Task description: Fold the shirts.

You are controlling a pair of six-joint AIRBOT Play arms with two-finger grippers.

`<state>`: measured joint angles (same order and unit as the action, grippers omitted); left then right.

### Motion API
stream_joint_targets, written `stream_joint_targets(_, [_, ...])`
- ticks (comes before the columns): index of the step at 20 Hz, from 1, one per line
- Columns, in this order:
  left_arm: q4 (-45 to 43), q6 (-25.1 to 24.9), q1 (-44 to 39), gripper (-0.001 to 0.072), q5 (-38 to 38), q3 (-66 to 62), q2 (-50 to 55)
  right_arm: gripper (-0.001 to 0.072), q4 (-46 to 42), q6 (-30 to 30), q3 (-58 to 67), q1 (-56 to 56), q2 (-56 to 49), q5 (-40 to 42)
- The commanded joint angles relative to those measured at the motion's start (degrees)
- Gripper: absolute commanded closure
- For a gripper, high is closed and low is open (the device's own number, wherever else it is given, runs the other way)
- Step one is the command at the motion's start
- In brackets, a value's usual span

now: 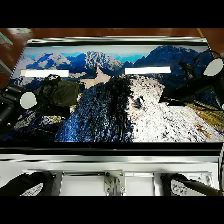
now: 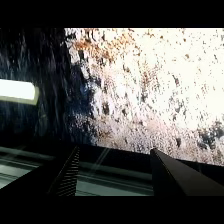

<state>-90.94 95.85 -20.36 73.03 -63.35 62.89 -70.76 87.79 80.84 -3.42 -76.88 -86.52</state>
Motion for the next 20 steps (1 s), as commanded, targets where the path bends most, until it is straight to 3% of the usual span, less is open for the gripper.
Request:
stream_joint_targets(1, [-4.5, 1.7, 0.2, 0.0012, -4.1, 0.0, 1.4, 0.0135, 0.7, -0.3, 0.0, 0.0, 0.0, 5.1])
stream_joint_targets(3, [-11.5, 6.3, 3.2, 0.0007, -5.4, -1.8, 4.7, 0.0136, 0.7, -0.3, 0.0, 0.1, 0.0, 7.7])
stream_joint_targets(10, [-10.7, 5.5, 21.7, -0.001, -4.0, -24.0, 28.8, 0.0136, -0.2, -0.8, 0.0, 0.1, 0.0, 11.5])
stream_joint_targets(15, [-1.3, 4.8, 26.4, -0.0012, -1.0, -32.1, 43.0, 0.0136, 0.2, -0.8, 0.0, 0.1, 0.0, 11.3])
stream_joint_targets(20, [-0.3, 3.9, 26.4, 0.002, -0.7, -32.9, 47.8, 0.0136, 0.7, -0.7, 0.0, 0.1, 0.0, 11.1])
